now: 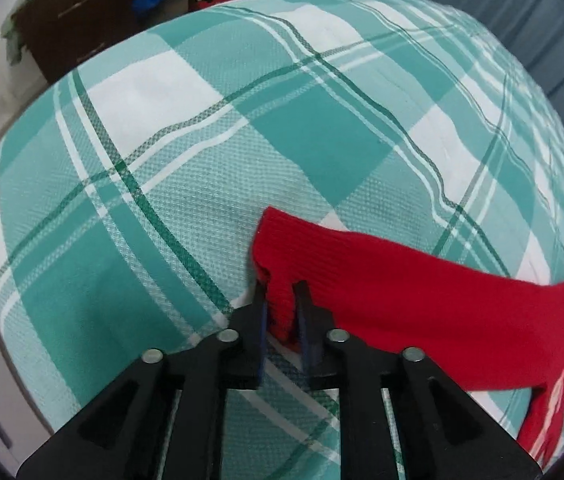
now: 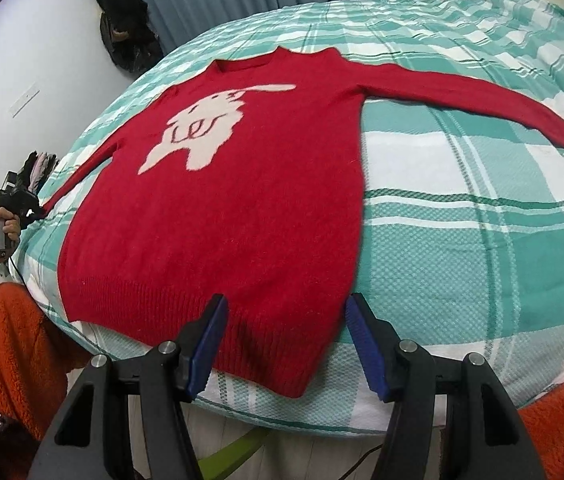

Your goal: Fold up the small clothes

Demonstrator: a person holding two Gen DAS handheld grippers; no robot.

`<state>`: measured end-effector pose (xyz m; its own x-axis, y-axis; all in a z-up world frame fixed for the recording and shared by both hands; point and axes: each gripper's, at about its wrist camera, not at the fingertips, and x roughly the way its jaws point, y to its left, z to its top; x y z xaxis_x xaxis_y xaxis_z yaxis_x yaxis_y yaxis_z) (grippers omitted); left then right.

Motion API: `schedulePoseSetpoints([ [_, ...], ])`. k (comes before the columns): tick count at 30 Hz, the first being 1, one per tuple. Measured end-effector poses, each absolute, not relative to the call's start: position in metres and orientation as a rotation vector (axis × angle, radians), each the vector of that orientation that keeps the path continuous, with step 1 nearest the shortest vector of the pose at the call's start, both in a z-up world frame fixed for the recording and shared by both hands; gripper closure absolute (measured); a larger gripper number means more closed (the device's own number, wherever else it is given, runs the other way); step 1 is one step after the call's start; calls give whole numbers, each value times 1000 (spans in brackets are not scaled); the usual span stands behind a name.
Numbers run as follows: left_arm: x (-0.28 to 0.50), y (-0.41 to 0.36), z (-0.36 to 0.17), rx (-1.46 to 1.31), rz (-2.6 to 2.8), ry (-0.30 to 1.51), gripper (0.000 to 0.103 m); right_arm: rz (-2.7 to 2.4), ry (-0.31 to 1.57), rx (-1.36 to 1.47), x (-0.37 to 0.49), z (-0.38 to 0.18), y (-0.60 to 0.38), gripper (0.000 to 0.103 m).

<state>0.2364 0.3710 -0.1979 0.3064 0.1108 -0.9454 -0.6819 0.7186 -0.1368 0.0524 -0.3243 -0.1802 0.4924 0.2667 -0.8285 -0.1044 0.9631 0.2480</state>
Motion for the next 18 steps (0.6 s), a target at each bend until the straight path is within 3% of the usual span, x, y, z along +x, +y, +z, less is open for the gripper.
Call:
schedulePoseSetpoints([
  [1, 235, 369, -192, -589, 574, 1148, 57, 215, 1022, 179, 52, -177, -327, 40],
  [4, 214, 354, -164, -541, 586, 1053, 27, 161, 970, 173, 50, -165, -335, 28],
  [8, 180, 302, -131, -400, 498, 984, 21, 98, 896, 107, 53, -148, -341, 16],
  [18, 138, 93, -133, -256, 26, 998, 18, 215, 852, -33, 63, -152, -310, 16],
])
